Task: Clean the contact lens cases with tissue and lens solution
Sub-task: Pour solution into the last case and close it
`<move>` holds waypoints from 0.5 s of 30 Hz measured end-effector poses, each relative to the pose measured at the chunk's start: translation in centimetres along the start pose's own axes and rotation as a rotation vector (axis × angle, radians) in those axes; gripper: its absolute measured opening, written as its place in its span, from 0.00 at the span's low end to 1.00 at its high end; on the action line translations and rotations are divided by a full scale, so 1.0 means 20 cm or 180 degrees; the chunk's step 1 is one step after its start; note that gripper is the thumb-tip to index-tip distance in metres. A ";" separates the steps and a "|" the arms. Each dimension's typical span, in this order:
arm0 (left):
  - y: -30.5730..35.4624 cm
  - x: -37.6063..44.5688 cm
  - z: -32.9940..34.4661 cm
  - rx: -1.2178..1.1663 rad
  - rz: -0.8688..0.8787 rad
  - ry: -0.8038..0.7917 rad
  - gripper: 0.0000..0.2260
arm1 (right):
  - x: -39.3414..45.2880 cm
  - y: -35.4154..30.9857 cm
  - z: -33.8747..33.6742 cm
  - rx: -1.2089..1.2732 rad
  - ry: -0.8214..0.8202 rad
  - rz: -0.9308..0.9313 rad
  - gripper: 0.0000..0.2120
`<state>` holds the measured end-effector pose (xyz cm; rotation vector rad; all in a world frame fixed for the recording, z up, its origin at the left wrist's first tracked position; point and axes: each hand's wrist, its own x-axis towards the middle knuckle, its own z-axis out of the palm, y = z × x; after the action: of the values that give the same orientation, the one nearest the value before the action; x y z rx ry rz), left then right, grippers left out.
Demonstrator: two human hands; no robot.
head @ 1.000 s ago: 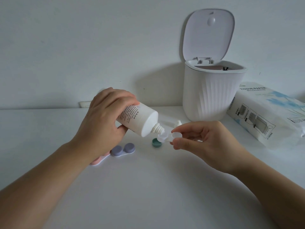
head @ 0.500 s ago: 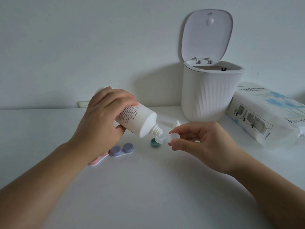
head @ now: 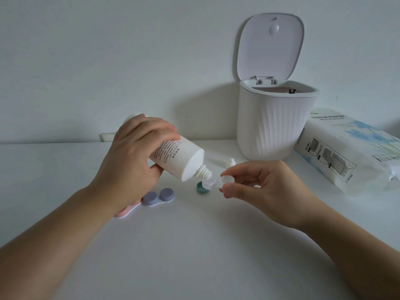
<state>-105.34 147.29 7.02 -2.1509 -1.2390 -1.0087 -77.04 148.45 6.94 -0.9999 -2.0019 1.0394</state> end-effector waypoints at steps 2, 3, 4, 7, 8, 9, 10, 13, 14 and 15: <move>0.00 0.00 0.00 0.0006 0.0006 0.0001 0.28 | 0.00 0.00 0.00 -0.0009 -0.0002 -0.0001 0.07; 0.00 0.00 0.00 0.0008 0.0010 0.0007 0.28 | 0.00 0.00 0.00 -0.0009 -0.0004 -0.0005 0.07; 0.00 0.00 0.00 0.0008 0.0011 0.0018 0.28 | 0.00 0.00 0.00 -0.0011 -0.0004 -0.0010 0.07; 0.00 0.00 0.00 0.0013 -0.0011 0.0050 0.27 | 0.00 0.00 0.00 0.0020 0.0005 -0.0024 0.07; 0.01 0.00 0.00 0.0013 -0.0028 0.0055 0.27 | 0.00 -0.01 0.00 0.0034 0.0005 -0.0028 0.07; 0.01 0.00 0.00 0.0009 -0.0047 0.0055 0.27 | 0.00 0.00 0.00 0.0037 0.0006 -0.0033 0.06; 0.01 0.00 0.00 0.0001 -0.0071 0.0053 0.27 | 0.00 0.00 0.00 0.0032 0.0006 -0.0040 0.06; 0.03 0.00 0.00 -0.0036 -0.0227 0.0053 0.27 | 0.00 0.00 0.00 0.0027 0.0020 -0.0061 0.06; 0.03 0.00 0.00 -0.0075 -0.0313 0.0052 0.27 | 0.00 0.00 -0.01 0.0031 0.0029 -0.0059 0.07; 0.04 0.00 -0.01 -0.0127 -0.0394 0.0044 0.27 | 0.00 0.01 -0.01 0.0037 0.0040 -0.0057 0.08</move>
<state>-104.70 146.72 7.03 -2.1148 -1.3705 -1.1059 -76.94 148.60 6.93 -0.9785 -1.9890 1.0317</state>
